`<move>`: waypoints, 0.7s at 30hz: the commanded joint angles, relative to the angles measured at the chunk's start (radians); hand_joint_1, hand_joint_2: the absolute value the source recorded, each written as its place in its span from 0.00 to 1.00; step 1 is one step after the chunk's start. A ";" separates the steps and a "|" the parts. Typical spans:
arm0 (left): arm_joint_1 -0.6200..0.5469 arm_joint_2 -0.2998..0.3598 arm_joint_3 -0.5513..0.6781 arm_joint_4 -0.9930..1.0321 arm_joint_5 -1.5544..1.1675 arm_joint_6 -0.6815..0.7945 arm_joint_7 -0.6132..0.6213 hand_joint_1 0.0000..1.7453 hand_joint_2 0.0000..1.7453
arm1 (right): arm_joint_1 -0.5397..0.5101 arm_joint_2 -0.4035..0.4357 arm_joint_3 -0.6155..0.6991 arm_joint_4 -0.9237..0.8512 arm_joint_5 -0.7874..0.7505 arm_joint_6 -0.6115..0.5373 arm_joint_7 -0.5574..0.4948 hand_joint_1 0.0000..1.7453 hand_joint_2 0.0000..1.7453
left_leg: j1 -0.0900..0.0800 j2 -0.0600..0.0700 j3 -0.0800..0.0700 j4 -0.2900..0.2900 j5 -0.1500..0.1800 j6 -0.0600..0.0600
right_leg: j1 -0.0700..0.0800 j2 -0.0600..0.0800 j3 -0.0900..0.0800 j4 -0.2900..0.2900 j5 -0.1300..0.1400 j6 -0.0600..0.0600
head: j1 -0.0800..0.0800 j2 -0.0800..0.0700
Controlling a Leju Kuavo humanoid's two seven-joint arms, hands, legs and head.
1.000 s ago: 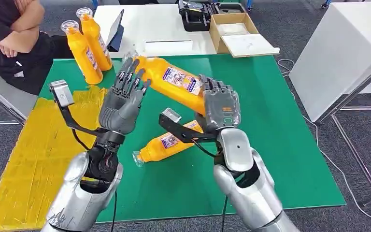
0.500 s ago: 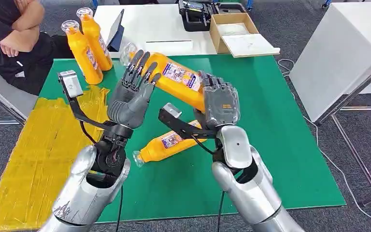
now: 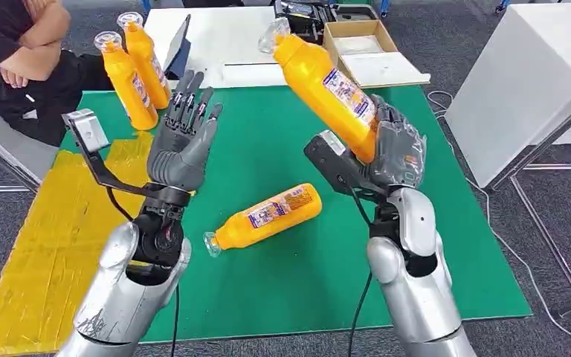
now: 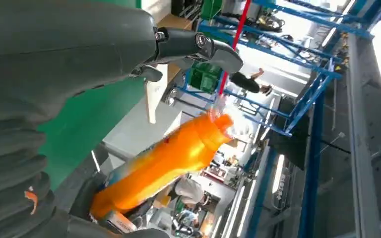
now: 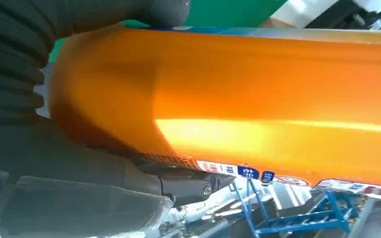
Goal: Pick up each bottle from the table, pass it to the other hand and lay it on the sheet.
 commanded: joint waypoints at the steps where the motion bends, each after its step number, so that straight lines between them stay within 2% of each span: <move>1: -0.007 0.008 -0.018 0.030 -0.003 -0.009 0.009 0.00 1.00 | 0.015 0.023 -0.129 -0.032 -0.283 -0.004 -0.116 1.00 1.00 | 0.000 -0.001 0.002 -0.001 0.000 -0.003 | 0.000 -0.003 0.002 0.000 -0.001 -0.001 | 0.000 0.000; 5: -0.035 -0.017 -0.086 0.058 0.019 -0.013 0.021 0.00 1.00 | -0.031 0.033 -0.082 0.069 -0.425 -0.078 -0.197 1.00 1.00 | 0.000 0.001 0.004 0.000 -0.001 -0.004 | 0.000 -0.001 0.004 0.001 -0.001 -0.001 | 0.000 0.000; 8: -0.049 -0.031 -0.132 0.054 0.033 -0.013 0.036 0.00 1.00 | -0.038 0.027 -0.061 0.098 -0.561 -0.081 -0.223 1.00 1.00 | 0.000 0.000 0.001 0.000 0.000 -0.003 | 0.000 -0.002 0.002 0.000 0.000 -0.001 | 0.000 0.000; 14: -0.049 -0.029 -0.135 0.053 0.034 -0.010 0.037 0.00 1.00 | -0.039 0.024 -0.056 0.099 -0.565 -0.081 -0.224 1.00 1.00 | 0.000 0.002 0.005 0.000 -0.002 -0.004 | 0.000 0.000 0.004 0.001 -0.001 -0.001 | 0.000 0.000; 15: -0.052 -0.030 -0.140 0.049 0.036 -0.010 0.038 0.00 1.00 | -0.040 0.018 -0.051 0.097 -0.603 -0.071 -0.215 1.00 1.00 | 0.000 0.002 0.004 0.000 -0.001 -0.004 | 0.000 0.000 0.003 0.001 -0.001 -0.001 | 0.000 0.000; 21: -0.058 -0.037 -0.194 0.059 0.038 -0.012 0.052 0.00 1.00 | -0.046 0.008 0.010 0.154 -0.618 -0.066 -0.212 1.00 1.00 | 0.000 0.001 0.003 0.000 -0.001 -0.003 | 0.000 0.000 0.003 0.000 -0.001 -0.001 | 0.000 0.000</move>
